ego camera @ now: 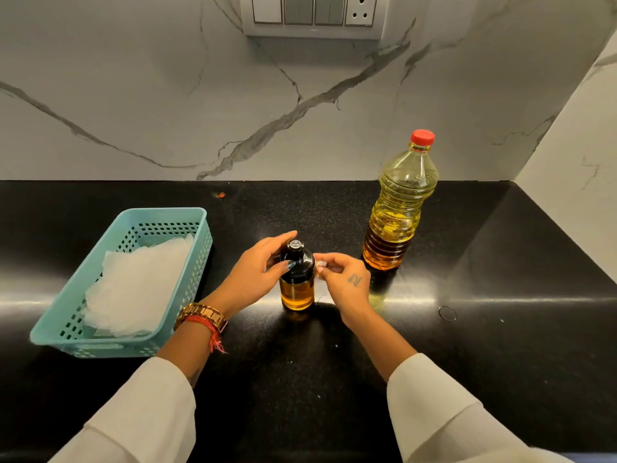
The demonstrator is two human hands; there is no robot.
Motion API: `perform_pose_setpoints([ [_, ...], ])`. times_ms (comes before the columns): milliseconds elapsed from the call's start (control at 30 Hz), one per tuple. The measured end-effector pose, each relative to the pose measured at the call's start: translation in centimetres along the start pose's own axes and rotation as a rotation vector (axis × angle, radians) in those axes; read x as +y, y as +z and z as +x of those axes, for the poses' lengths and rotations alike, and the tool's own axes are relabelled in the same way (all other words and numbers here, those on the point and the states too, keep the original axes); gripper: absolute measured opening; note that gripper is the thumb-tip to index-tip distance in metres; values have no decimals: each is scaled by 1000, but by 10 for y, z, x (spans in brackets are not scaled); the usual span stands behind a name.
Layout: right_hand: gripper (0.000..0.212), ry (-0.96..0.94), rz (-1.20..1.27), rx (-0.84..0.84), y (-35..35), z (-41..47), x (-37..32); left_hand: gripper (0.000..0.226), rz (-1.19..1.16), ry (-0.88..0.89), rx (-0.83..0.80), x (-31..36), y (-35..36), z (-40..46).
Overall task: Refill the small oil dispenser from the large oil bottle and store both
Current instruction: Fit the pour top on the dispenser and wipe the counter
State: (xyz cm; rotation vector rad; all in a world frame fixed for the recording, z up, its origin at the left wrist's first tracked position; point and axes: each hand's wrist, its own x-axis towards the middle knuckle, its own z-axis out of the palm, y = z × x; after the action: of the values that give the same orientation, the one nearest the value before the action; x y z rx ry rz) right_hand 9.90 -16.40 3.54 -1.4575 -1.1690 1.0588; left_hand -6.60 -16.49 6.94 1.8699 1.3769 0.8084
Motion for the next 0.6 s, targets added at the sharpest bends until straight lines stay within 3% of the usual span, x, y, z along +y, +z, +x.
perform_pose_setpoints([
  [167, 21, -134, 69, 32, -1, -27, 11, 39, -17, -13, 207, 3, 15, -9],
  [400, 25, 64, 45, 3, 4, -14, 20, 36, 23, -4, 258, 1, 19, -11],
  [600, 16, 6, 14, -13, -1, -8, -4, 42, 25, -4, 334, 3, 29, -11],
])
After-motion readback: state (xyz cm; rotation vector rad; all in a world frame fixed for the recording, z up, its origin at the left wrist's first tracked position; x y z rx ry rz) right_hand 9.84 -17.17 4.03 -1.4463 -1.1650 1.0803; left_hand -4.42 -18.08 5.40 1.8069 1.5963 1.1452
